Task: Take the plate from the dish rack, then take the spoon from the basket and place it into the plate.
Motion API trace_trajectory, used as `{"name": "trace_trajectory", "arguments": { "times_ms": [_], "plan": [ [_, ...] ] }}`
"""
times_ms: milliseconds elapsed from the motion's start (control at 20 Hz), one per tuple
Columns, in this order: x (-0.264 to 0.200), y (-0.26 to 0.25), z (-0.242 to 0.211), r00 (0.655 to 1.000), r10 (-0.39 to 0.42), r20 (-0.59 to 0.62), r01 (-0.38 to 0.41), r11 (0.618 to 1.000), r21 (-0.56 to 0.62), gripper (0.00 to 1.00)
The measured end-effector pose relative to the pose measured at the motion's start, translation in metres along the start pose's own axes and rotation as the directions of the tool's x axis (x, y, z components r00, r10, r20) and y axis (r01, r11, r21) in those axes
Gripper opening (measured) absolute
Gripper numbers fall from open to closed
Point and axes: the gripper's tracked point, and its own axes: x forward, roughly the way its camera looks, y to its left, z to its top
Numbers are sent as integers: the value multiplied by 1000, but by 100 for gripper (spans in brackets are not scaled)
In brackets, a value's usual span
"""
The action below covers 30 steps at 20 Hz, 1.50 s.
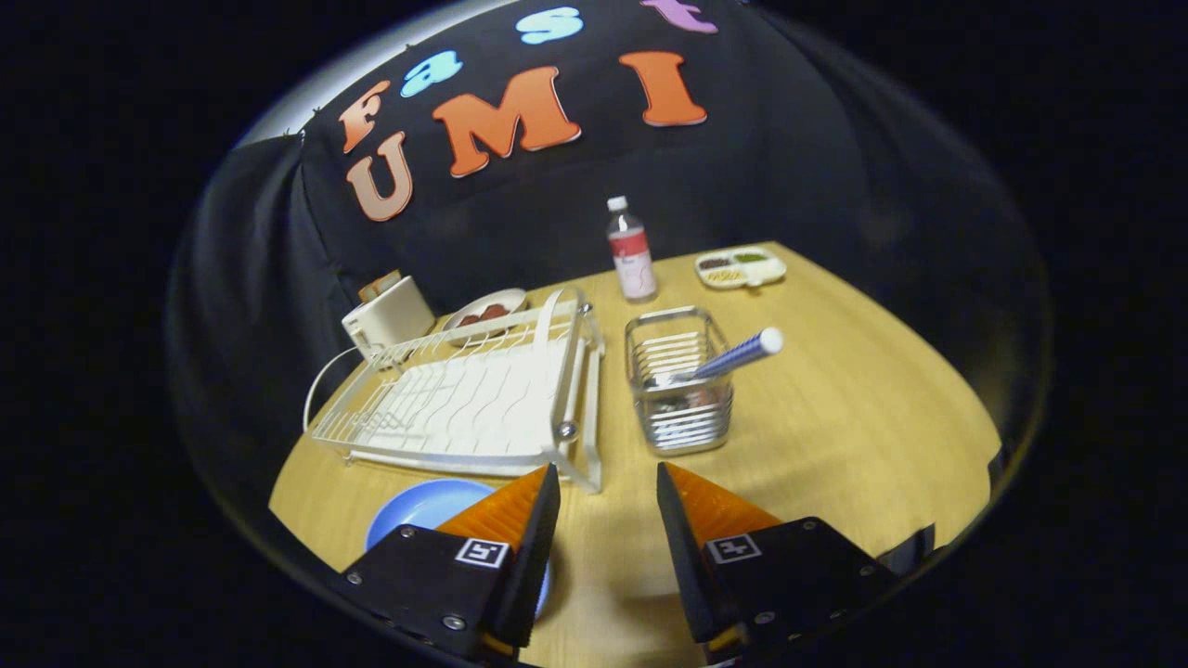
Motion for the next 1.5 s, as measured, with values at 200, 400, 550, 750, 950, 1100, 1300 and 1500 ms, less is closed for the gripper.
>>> {"name": "trace_trajectory", "arguments": {
  "times_ms": [200, 400, 550, 750, 950, 1100, 1300, 1500],
  "plan": [
    [9, -25, 17, 989, -85, 118, 94, 993, -74, 72],
    [16, -38, 37, 969, -132, 207, 157, 982, -106, 65],
    [21, -48, 46, 962, -155, 224, 172, 984, -55, 56],
    [29, -57, 53, 964, -150, 222, 147, 989, 27, 43],
    [37, -57, 61, 967, -118, 226, 103, 992, 78, 42],
    [39, -51, 69, 963, -103, 247, 80, 991, 105, 25],
    [33, -41, 84, 961, -80, 265, 43, 989, 142, 12],
    [24, -35, 106, 955, -78, 288, 40, 990, 134, 8]
  ]
}}
